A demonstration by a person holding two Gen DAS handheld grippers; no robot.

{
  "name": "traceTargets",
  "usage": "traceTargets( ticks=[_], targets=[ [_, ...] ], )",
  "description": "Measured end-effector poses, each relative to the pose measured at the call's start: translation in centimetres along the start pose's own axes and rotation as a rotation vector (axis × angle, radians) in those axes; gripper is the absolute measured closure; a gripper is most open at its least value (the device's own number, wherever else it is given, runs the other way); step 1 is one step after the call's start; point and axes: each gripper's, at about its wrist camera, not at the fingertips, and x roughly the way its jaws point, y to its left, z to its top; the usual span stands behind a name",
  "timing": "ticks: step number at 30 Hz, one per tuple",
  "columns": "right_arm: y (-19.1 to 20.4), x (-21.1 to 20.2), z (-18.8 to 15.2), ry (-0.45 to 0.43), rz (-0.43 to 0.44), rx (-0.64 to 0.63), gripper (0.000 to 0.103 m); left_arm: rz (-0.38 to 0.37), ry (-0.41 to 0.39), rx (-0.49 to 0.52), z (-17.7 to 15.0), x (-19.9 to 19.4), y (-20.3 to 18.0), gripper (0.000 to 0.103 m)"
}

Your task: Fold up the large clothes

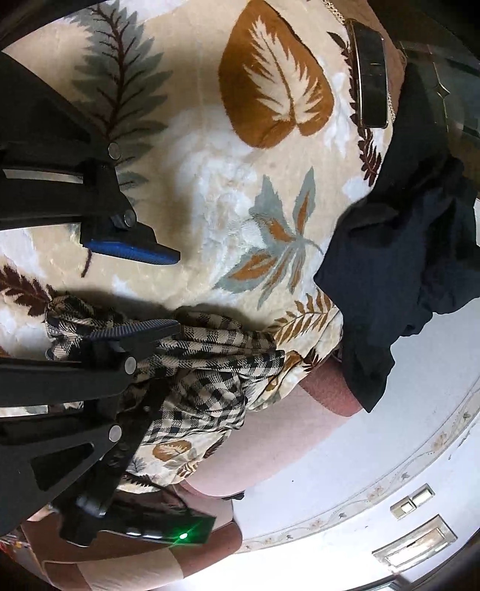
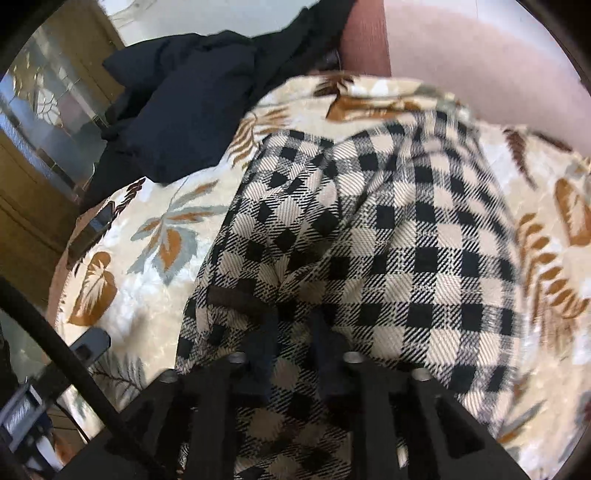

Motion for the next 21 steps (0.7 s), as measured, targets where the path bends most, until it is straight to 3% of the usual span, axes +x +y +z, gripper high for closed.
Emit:
traceTargets(
  ticks=[4,5,6,7,13,18,21],
  targets=[
    [1.5,0.7,-0.9,-0.005,-0.109,-0.088,0.056,0.010,-0.005,0.027,-0.2,0.0,-0.6,0.074],
    [1.7,0.9,-0.9,-0.003,-0.142,-0.100,0.062,0.020,-0.010,0.036,-0.2,-0.1,-0.7,0.074],
    [1.7,0.9,-0.8,-0.004,-0.167,-0.103,0.085,0.031,-0.018,0.042,-0.2,-0.3,-0.7,0.074],
    [1.6,0.6,-0.7,-0.009,-0.157,-0.092,0.089,0.035,-0.021,0.041,-0.2,-0.4,-0.6,0.074],
    [1.7,-2.9,0.7,-0.109,0.017,-0.004,0.094,0.029,-0.037,-0.008,0.6,-0.9,0.5,0.074],
    [1.7,1.0,1.0,-0.040,0.108,0.046,0.094,0.044,-0.033,-0.011,0.8,-0.7,0.6,0.074],
    [0.4,3.3,-0.1,0.014,0.239,0.089,0.093,0.034,-0.029,-0.010,0.6,-0.5,0.4,0.073]
  ],
)
